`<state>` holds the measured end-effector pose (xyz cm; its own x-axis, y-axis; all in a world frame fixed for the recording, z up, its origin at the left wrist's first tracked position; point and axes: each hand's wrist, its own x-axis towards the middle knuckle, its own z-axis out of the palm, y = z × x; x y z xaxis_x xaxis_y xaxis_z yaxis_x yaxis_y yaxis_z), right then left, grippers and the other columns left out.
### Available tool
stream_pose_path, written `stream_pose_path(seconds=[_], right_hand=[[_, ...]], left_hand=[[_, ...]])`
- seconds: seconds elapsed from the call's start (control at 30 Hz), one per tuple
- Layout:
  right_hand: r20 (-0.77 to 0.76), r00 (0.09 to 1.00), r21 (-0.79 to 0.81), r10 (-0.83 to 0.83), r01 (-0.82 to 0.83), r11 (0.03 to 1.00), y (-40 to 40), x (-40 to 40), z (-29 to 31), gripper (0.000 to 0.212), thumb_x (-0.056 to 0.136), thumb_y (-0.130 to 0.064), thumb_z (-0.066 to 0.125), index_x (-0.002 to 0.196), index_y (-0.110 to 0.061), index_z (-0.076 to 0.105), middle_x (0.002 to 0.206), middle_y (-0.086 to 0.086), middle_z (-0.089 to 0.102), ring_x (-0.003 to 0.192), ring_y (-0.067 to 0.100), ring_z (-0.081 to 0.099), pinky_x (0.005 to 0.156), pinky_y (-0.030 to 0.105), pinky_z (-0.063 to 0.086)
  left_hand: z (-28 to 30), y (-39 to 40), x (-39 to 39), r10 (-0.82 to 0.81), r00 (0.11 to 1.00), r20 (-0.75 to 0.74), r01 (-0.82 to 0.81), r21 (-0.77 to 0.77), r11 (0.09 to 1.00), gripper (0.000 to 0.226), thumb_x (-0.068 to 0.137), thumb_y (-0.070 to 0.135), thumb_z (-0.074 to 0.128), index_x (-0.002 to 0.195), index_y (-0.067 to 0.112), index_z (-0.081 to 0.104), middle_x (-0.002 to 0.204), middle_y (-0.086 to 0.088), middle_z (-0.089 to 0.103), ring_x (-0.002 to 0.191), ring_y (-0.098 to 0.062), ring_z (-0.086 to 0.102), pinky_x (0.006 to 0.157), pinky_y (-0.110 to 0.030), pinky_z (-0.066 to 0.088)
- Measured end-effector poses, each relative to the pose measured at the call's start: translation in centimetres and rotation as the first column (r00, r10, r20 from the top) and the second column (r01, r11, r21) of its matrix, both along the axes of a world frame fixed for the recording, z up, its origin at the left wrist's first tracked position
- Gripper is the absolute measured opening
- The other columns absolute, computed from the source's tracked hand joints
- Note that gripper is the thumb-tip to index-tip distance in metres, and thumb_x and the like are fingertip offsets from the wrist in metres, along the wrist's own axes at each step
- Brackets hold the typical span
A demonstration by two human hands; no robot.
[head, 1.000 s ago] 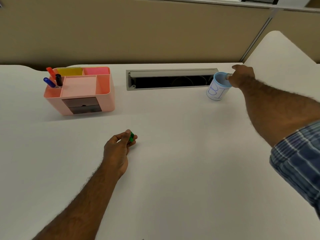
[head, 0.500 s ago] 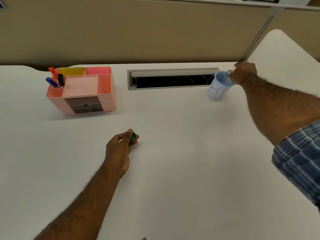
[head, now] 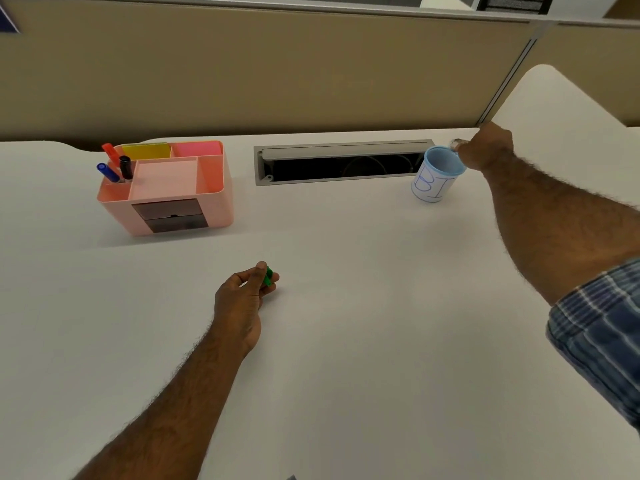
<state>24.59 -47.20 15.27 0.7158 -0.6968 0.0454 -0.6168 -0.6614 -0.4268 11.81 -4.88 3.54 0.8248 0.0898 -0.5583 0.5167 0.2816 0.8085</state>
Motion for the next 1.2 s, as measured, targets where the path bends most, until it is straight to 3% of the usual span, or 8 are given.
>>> stream_pose_path(seconds=[0.07, 0.13, 0.17, 0.23, 0.37, 0.47, 0.93, 1.2], right_hand=[[0.144, 0.988, 0.092, -0.062, 0.049, 0.994, 1.0, -0.3, 0.4, 0.056, 0.085, -0.042, 0.064, 0.12, 0.001, 0.058, 0.128, 0.02, 0.061, 0.118, 0.037, 0.057, 0.095, 0.04, 0.046], [0.326, 0.937, 0.367, -0.127, -0.002, 0.93, 2.2, -0.5, 0.8, 0.047, 0.081, -0.048, 0.065, 0.097, -0.004, 0.067, 0.106, 0.015, 0.07, 0.09, 0.03, 0.067, 0.072, 0.036, 0.052], [0.386, 0.901, 0.566, -0.195, -0.065, 0.822, 3.1, -0.7, 0.9, 0.034, 0.083, -0.043, 0.065, 0.085, -0.009, 0.066, 0.09, 0.009, 0.07, 0.071, 0.021, 0.063, 0.056, 0.028, 0.047], [0.43, 0.841, 0.81, -0.329, -0.198, 0.552, 4.6, -1.1, 0.6, 0.017, 0.089, -0.031, 0.064, 0.083, -0.015, 0.063, 0.079, 0.0, 0.065, 0.058, 0.009, 0.052, 0.047, 0.017, 0.036], [0.432, 0.803, 0.898, -0.411, -0.424, 0.115, 8.3, -2.2, 0.0, 0.02, 0.094, -0.033, 0.057, 0.098, -0.015, 0.063, 0.082, -0.004, 0.069, 0.062, 0.008, 0.057, 0.056, 0.017, 0.038], [0.434, 0.816, 0.878, -0.381, -0.478, -0.024, 11.6, -3.4, -0.4, 0.021, 0.093, -0.035, 0.056, 0.099, -0.017, 0.065, 0.078, -0.008, 0.071, 0.061, 0.006, 0.061, 0.058, 0.017, 0.04], [0.244, 0.97, 0.953, -0.023, -0.244, -0.183, 27.3, -15.0, -6.8, 0.022, 0.091, -0.032, 0.058, 0.106, -0.017, 0.066, 0.088, -0.005, 0.071, 0.056, 0.003, 0.056, 0.05, 0.017, 0.041], [0.168, 0.984, 0.984, 0.058, -0.171, 0.046, 30.5, -19.7, -10.4, 0.016, 0.095, -0.022, 0.056, 0.104, -0.013, 0.066, 0.095, 0.004, 0.071, 0.065, 0.011, 0.052, 0.055, 0.022, 0.041]], left_hand=[[0.1, 0.0, 0.0, 0.008, 1.0, 0.008, -0.008, -0.011, 1.0, 0.028, 0.089, 0.03, 0.064, 0.108, 0.01, 0.064, 0.107, -0.012, 0.073, 0.089, -0.016, 0.067, 0.081, -0.026, 0.046], [0.2, -0.1, 0.0, 0.015, 1.0, 0.01, -0.015, -0.02, 1.0, 0.031, 0.09, 0.03, 0.064, 0.112, 0.008, 0.063, 0.107, -0.012, 0.072, 0.089, -0.016, 0.067, 0.077, -0.024, 0.047], [0.2, -0.1, 0.0, 0.018, 1.0, 0.012, -0.018, -0.025, 1.0, 0.033, 0.09, 0.03, 0.064, 0.113, 0.007, 0.063, 0.107, -0.012, 0.072, 0.089, -0.016, 0.067, 0.076, -0.024, 0.046], [0.3, -0.2, -0.2, 0.018, 1.0, 0.021, -0.017, -0.029, 0.999, 0.034, 0.09, 0.029, 0.064, 0.115, 0.006, 0.062, 0.106, -0.011, 0.072, 0.088, -0.015, 0.067, 0.074, -0.023, 0.046], [0.4, -0.5, -0.7, -0.003, 0.999, 0.042, 0.003, -0.013, 1.0, 0.027, 0.09, 0.029, 0.064, 0.108, 0.009, 0.063, 0.102, -0.009, 0.072, 0.086, -0.014, 0.066, 0.079, -0.025, 0.046], [0.5, -0.5, -1.1, 0.005, 0.999, 0.05, -0.005, -0.006, 1.0, 0.027, 0.09, 0.027, 0.064, 0.108, 0.007, 0.064, 0.102, -0.01, 0.072, 0.088, -0.016, 0.065, 0.071, -0.023, 0.043], [0.5, -0.3, -2.5, 0.046, 0.997, 0.064, -0.044, -0.035, 0.998, 0.028, 0.091, 0.033, 0.061, 0.104, 0.009, 0.064, 0.097, -0.005, 0.075, 0.09, -0.018, 0.065, 0.077, -0.028, 0.044], [0.7, -0.2, -2.8, 0.073, 0.994, 0.085, -0.068, -0.061, 0.996, 0.017, 0.092, 0.031, 0.06, 0.095, 0.015, 0.065, 0.096, -0.005, 0.074, 0.094, -0.018, 0.064, 0.074, -0.027, 0.043]])
